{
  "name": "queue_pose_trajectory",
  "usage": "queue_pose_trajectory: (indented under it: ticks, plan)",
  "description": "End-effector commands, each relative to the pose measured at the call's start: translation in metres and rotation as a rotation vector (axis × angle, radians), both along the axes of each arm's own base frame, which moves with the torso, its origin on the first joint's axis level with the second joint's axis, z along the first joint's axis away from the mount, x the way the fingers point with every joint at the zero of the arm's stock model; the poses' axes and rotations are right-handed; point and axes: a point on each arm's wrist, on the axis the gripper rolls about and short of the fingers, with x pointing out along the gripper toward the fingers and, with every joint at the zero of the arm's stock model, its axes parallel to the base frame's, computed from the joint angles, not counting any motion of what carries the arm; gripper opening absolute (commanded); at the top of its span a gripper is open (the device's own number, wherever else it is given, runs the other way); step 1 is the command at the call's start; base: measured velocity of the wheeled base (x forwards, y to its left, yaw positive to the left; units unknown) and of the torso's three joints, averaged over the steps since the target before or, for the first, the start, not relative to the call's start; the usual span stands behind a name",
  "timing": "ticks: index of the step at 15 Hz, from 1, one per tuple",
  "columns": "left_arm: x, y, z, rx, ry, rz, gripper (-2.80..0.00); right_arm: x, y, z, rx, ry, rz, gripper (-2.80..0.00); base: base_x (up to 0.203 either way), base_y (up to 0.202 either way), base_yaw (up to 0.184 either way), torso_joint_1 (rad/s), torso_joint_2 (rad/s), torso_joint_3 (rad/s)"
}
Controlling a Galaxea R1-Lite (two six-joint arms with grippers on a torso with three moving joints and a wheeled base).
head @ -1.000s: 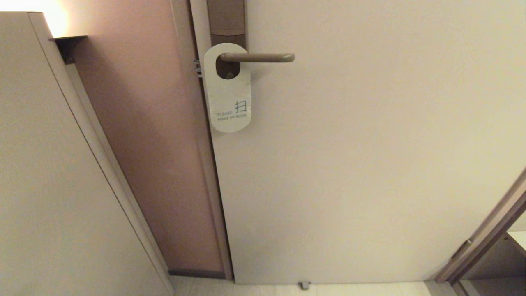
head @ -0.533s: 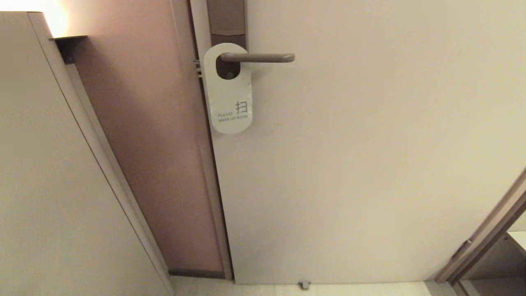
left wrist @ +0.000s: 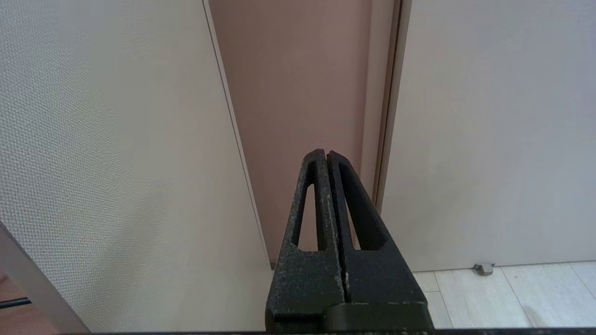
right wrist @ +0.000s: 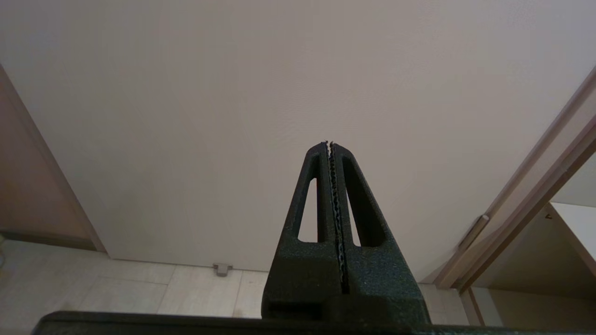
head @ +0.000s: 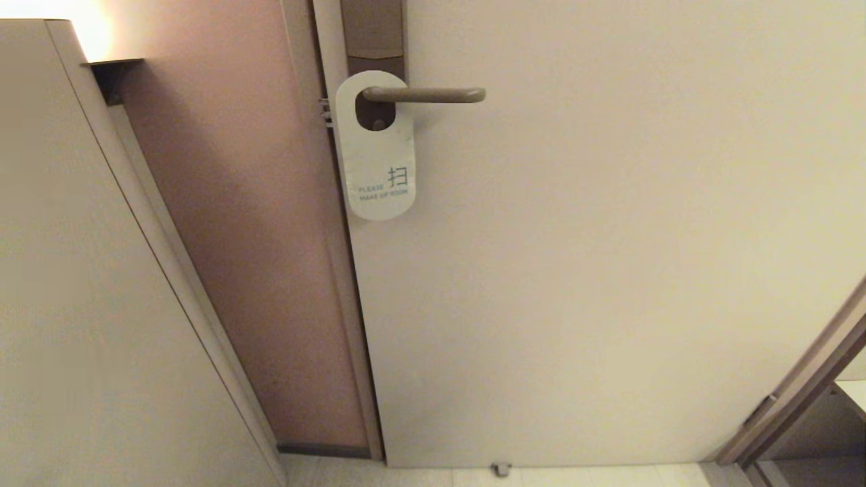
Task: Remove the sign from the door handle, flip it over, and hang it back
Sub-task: Take down the sign
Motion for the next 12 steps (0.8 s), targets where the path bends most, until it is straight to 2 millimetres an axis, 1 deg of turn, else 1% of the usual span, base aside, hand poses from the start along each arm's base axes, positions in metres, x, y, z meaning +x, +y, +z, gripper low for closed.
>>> queue_pose_trajectory:
  ticks: [1, 3, 5, 9, 12]
  plan:
    - [0.000, 0.000, 0.001, 0.003, -0.006, -0.001, -2.80, 0.000, 0.000, 0.000, -0.001, 0.000, 0.000, -2.80, 0.000, 0.000, 0.000, 0.000, 0.00, 0.000]
    - [-0.005, -0.001, 0.015, -0.002, -0.043, -0.036, -2.80, 0.000, 0.000, 0.000, -0.001, 0.002, 0.000, -2.80, 0.000, 0.000, 0.000, 0.000, 0.00, 0.000]
    - [-0.006, -0.002, 0.029, -0.004, -0.035, -0.074, -2.80, 0.000, 0.000, 0.000, -0.001, 0.000, 0.000, -2.80, 0.000, 0.000, 0.000, 0.000, 0.00, 0.000]
    - [0.005, -0.002, 0.055, -0.008, 0.026, -0.086, -2.80, 0.000, 0.000, 0.000, -0.001, 0.002, 0.000, -2.80, 0.000, 0.000, 0.000, 0.000, 0.00, 0.000]
    - [0.018, -0.002, 0.080, -0.010, 0.062, -0.110, -2.80, 0.000, 0.000, 0.000, -0.001, 0.000, 0.000, -2.80, 0.000, 0.000, 0.000, 0.000, 0.00, 0.000]
